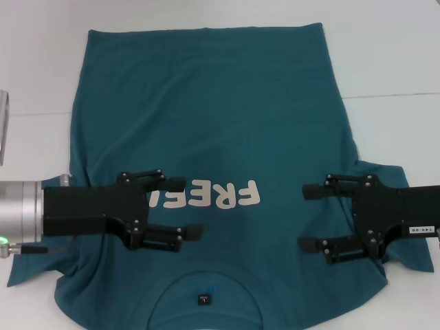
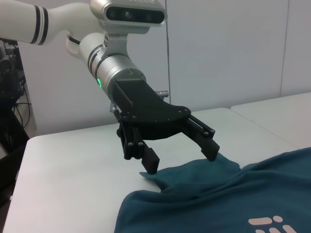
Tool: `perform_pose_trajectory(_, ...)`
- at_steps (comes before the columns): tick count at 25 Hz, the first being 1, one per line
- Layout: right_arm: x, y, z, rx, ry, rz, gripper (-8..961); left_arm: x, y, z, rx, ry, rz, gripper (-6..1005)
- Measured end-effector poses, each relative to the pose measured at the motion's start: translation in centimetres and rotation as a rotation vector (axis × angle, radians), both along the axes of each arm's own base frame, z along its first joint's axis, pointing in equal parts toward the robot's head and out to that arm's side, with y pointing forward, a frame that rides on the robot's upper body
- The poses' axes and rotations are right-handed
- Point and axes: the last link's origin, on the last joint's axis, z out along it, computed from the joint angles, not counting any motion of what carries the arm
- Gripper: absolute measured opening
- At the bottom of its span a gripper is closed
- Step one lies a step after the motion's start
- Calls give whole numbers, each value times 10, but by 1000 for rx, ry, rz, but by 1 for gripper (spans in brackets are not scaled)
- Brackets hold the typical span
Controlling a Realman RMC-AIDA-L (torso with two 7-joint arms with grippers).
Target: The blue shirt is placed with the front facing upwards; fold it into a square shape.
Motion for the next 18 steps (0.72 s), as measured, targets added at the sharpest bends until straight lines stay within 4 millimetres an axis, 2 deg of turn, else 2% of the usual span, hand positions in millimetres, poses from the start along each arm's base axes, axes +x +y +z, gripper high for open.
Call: perform_pose_trajectory(18,1,2,0,9,-4,-11,922,1,0,0,8,-5,-6,937)
